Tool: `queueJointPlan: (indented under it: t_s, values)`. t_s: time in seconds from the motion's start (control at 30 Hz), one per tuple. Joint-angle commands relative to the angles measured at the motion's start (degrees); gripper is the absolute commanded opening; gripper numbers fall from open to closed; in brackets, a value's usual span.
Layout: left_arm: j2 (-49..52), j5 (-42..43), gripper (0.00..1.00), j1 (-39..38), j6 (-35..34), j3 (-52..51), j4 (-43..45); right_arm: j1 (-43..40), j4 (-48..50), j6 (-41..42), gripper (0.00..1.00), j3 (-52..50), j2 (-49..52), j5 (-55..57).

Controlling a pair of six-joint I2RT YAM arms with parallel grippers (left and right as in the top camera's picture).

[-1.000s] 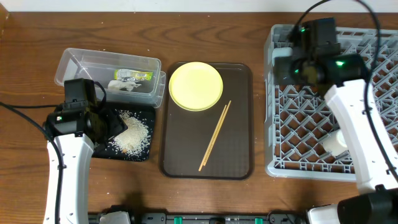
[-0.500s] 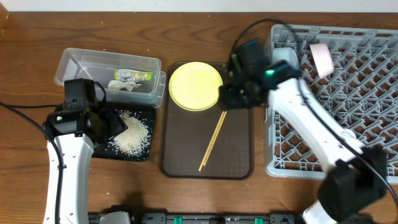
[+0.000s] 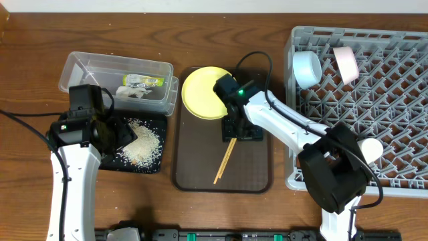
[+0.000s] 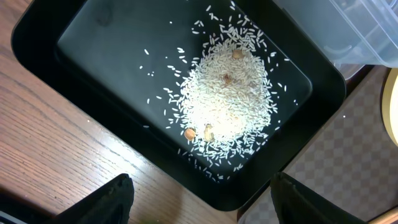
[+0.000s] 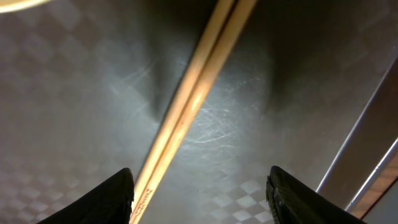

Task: Sort waste into correct bins and load items into the dishwasher rack
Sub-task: 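Reach the right gripper to the chopsticks and grasp one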

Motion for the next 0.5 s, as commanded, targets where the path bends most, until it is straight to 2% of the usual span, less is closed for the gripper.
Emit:
queueJointPlan:
  t_s: [0.0,0.27,0.47]
  values:
    - [-0.1,-0.3,0.73,0.3,-0.3,-0.2,-0.1,0.8,1.1,2.7,0.67,-2.4,0.9,1.8]
    - [-0.1,-0.3,0.74,0.3,-0.3,-0.2,-0.1,0.8,6.4,3.3,0.67,-8.2,0.9,1.8]
    - [-0.1,-0.3,0.74,0.3,-0.3,-0.2,-0.2,0.8,6.5,3.3,0.67,-8.9,0.9,3.7]
